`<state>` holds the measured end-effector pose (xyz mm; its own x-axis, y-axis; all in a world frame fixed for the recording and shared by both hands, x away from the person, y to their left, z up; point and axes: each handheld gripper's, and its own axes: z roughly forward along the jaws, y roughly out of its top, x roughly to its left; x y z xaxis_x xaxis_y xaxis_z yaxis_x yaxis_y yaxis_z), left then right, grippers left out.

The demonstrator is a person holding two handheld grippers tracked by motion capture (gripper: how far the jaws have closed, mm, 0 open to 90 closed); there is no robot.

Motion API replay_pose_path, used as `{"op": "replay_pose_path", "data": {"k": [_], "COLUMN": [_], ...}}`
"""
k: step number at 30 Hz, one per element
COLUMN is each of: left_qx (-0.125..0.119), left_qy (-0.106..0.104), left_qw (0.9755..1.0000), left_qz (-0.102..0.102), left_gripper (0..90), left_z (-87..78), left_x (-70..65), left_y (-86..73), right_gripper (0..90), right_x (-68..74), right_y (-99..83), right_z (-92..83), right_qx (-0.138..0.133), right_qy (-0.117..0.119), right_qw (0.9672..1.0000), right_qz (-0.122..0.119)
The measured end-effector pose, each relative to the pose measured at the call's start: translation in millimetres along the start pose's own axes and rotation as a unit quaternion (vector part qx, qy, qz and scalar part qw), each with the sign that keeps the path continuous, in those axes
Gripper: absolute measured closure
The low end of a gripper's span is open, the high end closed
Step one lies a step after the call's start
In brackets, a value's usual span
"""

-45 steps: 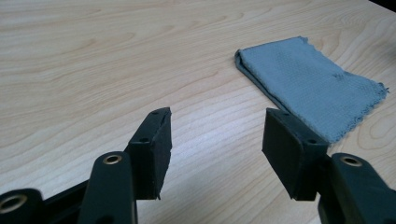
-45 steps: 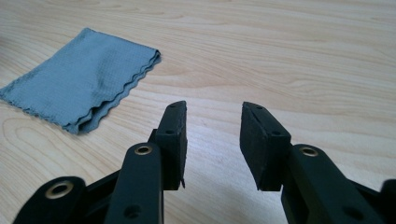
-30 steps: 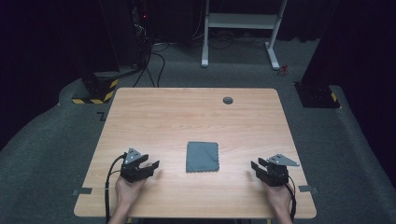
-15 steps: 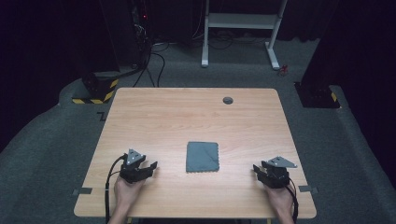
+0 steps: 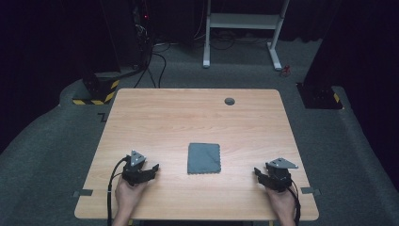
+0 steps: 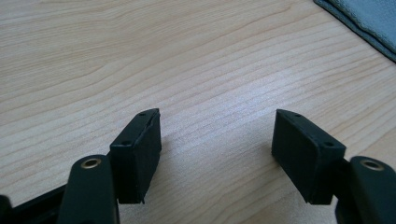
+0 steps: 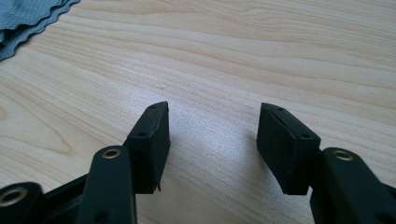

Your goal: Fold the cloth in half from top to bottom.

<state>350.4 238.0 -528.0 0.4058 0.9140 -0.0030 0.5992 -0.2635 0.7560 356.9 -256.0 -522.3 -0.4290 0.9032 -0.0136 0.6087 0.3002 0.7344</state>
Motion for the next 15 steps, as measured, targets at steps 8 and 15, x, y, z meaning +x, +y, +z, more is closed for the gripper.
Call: {"op": "replay_pose_path", "data": {"k": [8, 15], "left_qx": [0.001, 0.001], "left_qy": [0.002, 0.001], "left_qw": [1.0000, 1.0000], "left_qz": [0.000, 0.000], "left_gripper": [32.4, 31.8], "left_z": [-0.4, -0.3], "left_x": [-0.7, -0.7], "left_y": [-0.3, -0.3], "right_gripper": [41.9, 41.9], "right_x": [-0.7, -0.7], "right_y": [0.0, 0.0], "right_z": [0.2, 0.2], "right_qx": [0.001, 0.001], "right_qy": [0.000, 0.000], "right_qw": [1.0000, 1.0000], "right_qz": [0.000, 0.000]}}
